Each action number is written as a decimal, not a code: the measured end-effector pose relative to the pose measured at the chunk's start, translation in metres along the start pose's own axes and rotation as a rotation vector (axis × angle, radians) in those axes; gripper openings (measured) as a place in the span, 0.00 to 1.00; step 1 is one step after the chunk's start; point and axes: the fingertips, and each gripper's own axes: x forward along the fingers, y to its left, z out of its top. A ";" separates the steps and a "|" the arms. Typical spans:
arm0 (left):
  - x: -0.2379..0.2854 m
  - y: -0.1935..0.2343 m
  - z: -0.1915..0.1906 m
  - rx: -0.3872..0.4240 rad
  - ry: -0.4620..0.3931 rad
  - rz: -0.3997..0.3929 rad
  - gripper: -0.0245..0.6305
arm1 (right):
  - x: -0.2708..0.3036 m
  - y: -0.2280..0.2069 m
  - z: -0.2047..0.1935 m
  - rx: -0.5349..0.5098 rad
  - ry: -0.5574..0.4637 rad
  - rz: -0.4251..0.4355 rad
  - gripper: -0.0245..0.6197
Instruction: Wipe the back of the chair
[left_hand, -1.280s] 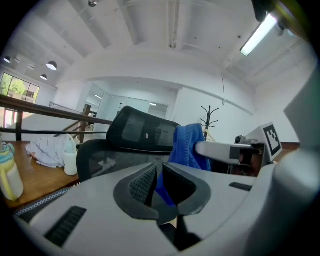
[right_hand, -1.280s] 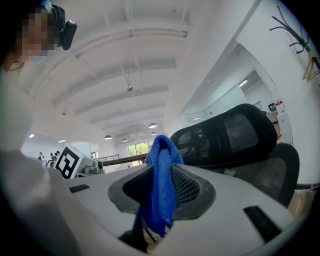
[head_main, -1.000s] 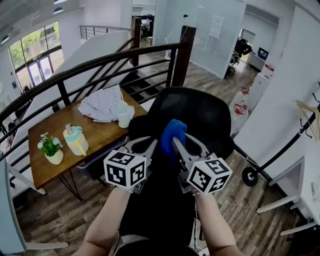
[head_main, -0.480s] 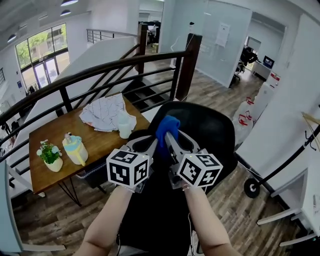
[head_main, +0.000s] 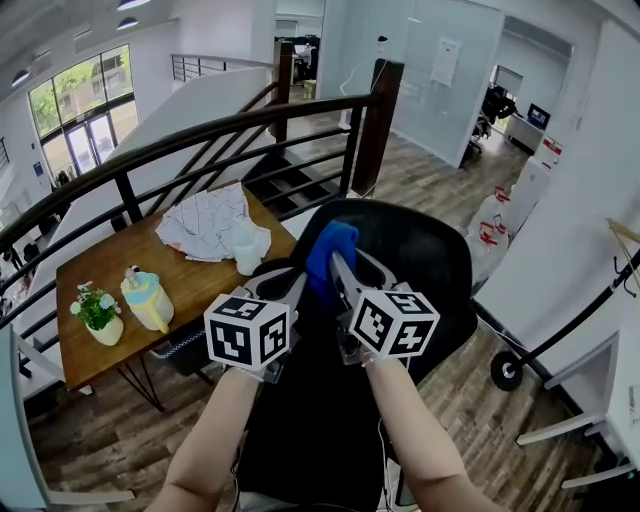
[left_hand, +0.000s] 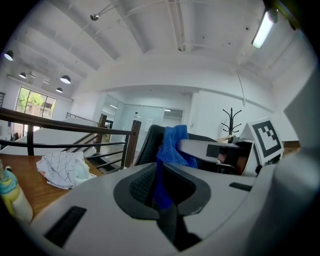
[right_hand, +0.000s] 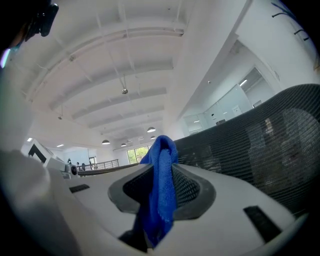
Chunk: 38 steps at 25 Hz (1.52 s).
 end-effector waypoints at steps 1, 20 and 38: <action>0.001 -0.001 -0.001 -0.003 0.002 -0.005 0.11 | 0.000 0.000 0.000 -0.003 0.004 0.000 0.21; 0.027 -0.056 -0.017 0.007 0.043 -0.152 0.11 | -0.057 -0.070 0.021 -0.025 -0.030 -0.199 0.21; 0.065 -0.135 -0.030 0.007 0.072 -0.308 0.11 | -0.146 -0.133 0.029 -0.027 -0.078 -0.423 0.09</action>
